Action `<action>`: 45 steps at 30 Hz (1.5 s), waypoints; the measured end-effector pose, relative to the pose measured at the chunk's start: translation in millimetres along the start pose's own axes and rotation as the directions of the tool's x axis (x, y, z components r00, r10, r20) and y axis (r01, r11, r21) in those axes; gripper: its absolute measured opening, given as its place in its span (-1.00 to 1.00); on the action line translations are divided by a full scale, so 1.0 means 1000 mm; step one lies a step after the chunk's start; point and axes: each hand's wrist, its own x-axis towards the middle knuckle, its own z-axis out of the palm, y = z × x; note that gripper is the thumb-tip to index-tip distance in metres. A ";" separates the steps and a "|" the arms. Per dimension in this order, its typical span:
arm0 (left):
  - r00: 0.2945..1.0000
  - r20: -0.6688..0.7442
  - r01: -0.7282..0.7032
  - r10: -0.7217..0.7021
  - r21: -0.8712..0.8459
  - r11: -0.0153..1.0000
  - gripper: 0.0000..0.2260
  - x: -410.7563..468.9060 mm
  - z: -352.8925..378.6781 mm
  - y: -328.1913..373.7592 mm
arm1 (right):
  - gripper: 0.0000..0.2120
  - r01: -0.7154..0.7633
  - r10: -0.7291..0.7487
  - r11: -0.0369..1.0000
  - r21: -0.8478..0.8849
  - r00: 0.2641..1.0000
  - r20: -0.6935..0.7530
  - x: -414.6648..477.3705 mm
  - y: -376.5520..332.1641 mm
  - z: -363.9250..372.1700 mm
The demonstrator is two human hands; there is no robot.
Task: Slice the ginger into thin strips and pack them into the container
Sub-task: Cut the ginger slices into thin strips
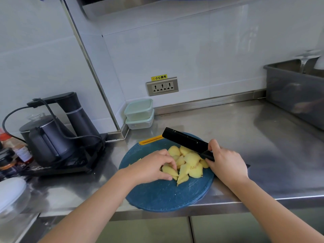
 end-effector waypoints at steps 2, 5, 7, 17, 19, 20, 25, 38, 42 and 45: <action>1.000 0.010 -0.014 0.013 0.012 1.000 -0.76 0.000 0.000 0.000 | -0.75 0.007 -0.007 1.000 0.006 1.000 -0.005 0.000 0.001 0.000; 1.000 0.026 -0.006 0.007 -0.005 1.000 -0.74 -0.002 -0.001 0.001 | -0.74 0.012 -0.012 1.000 -0.010 1.000 -0.002 0.000 0.001 0.002; 0.999 0.041 -0.001 0.000 0.019 1.000 -0.75 -0.001 -0.004 0.002 | -0.72 0.014 -0.014 1.000 -0.001 1.000 -0.003 0.000 0.001 0.002; 0.994 0.064 0.095 -0.092 -0.035 0.995 -0.74 -0.009 -0.005 0.008 | -0.68 0.022 -0.023 1.000 0.010 1.000 0.013 -0.001 -0.001 -0.002; 0.990 0.068 0.128 -0.125 -0.046 0.991 -0.75 -0.014 -0.004 0.010 | -0.74 0.025 -0.025 1.000 -0.011 1.000 -0.014 0.000 0.001 0.000; 0.987 0.076 0.145 -0.141 -0.049 0.988 -0.74 -0.017 -0.003 0.012 | -0.75 0.018 -0.019 1.000 -0.022 1.000 -0.020 0.000 0.001 -0.001; 0.980 0.027 0.195 -0.195 -0.005 0.981 -0.75 -0.036 0.014 0.023 | -0.77 -0.002 0.002 1.000 -0.021 1.000 0.011 0.000 -0.001 -0.003; 0.941 -0.175 0.249 -0.290 -0.223 0.943 -0.77 -0.052 0.041 0.041 | -0.75 0.007 -0.007 1.000 -0.005 1.000 0.025 -0.002 0.000 -0.002; 0.932 -0.139 0.307 -0.334 -0.184 0.934 -0.65 -0.054 0.032 0.036 | -0.75 0.010 -0.010 1.000 0.006 1.000 0.006 -0.001 0.000 -0.002; 0.919 -0.154 0.338 -0.362 -0.166 0.927 -0.64 -0.055 0.033 0.034 | -0.75 0.009 -0.009 1.000 0.004 1.000 0.007 -0.002 0.000 -0.002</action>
